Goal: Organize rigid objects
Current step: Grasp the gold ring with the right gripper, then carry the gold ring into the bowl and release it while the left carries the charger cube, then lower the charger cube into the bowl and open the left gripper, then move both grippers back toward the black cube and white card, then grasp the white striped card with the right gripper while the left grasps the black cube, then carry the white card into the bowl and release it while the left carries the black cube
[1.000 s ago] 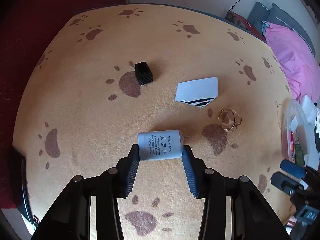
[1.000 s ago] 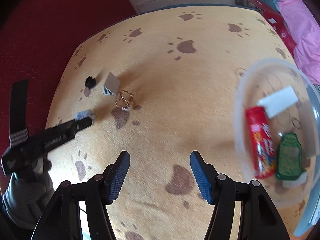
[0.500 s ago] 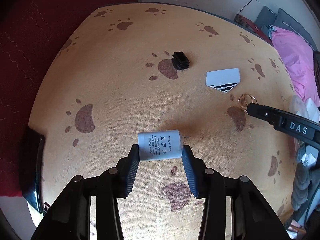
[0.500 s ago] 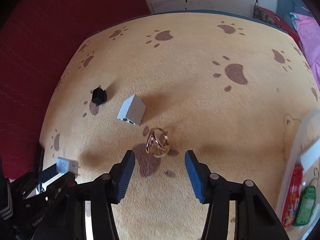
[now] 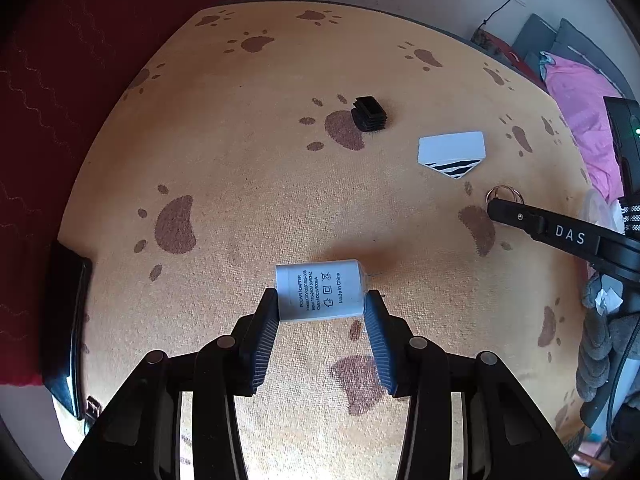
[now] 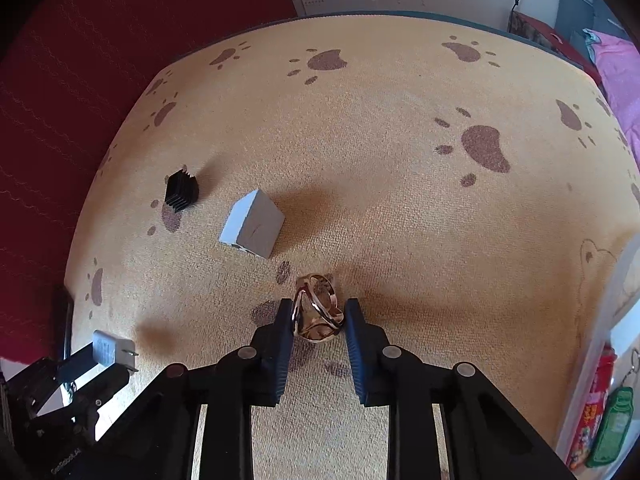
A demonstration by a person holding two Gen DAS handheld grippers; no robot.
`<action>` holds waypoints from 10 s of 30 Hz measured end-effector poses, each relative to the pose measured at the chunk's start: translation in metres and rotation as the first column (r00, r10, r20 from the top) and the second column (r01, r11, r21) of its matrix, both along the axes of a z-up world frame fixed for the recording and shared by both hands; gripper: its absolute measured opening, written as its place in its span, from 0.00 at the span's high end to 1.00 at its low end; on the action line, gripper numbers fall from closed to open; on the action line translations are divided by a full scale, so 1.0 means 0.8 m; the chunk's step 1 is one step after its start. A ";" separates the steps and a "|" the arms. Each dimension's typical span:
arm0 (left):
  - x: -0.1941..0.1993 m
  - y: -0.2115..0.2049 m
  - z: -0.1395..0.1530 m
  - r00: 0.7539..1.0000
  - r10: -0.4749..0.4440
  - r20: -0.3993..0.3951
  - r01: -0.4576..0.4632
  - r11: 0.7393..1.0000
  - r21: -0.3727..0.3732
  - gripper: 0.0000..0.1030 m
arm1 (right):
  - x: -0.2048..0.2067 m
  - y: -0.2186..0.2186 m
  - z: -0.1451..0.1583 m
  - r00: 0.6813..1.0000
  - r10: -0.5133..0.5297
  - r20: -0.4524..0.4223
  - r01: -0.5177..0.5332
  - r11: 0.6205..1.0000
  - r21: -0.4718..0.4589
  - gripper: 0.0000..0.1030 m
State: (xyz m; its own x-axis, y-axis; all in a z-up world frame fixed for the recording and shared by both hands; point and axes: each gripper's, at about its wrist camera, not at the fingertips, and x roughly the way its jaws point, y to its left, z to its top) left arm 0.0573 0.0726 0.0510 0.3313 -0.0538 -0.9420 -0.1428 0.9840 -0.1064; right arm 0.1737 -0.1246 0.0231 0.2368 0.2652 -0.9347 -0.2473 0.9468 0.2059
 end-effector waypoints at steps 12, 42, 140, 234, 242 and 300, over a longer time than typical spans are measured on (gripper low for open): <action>0.004 -0.034 0.006 0.999 -0.043 0.004 0.043 0.999 0.007 0.57 | -0.029 -0.053 0.027 0.998 -0.068 -0.003 0.068 0.995 0.068 0.74; -0.006 -0.137 0.030 0.988 -0.147 0.039 0.146 0.989 0.023 0.57 | -0.078 -0.249 0.082 0.929 -0.363 0.073 0.357 0.930 0.086 0.74; 0.047 -0.324 0.052 0.939 -0.338 0.071 0.340 0.940 -0.020 0.39 | -0.137 -0.364 0.067 0.876 -0.480 0.053 0.476 0.876 0.080 0.57; 0.112 0.039 -0.018 0.998 0.056 -0.012 -0.057 0.995 -0.080 0.81 | 0.024 0.067 0.019 0.939 0.318 0.134 -0.306 0.947 -0.102 0.46; 0.096 0.048 -0.018 0.998 0.063 -0.021 -0.065 0.995 -0.075 0.81 | 0.035 0.098 -0.004 0.895 0.430 0.122 -0.402 0.894 -0.198 0.47; 0.018 -0.132 0.033 0.995 -0.094 0.027 0.095 0.994 -0.050 0.81 | -0.103 -0.252 0.066 0.952 -0.301 0.063 0.301 0.954 0.013 0.65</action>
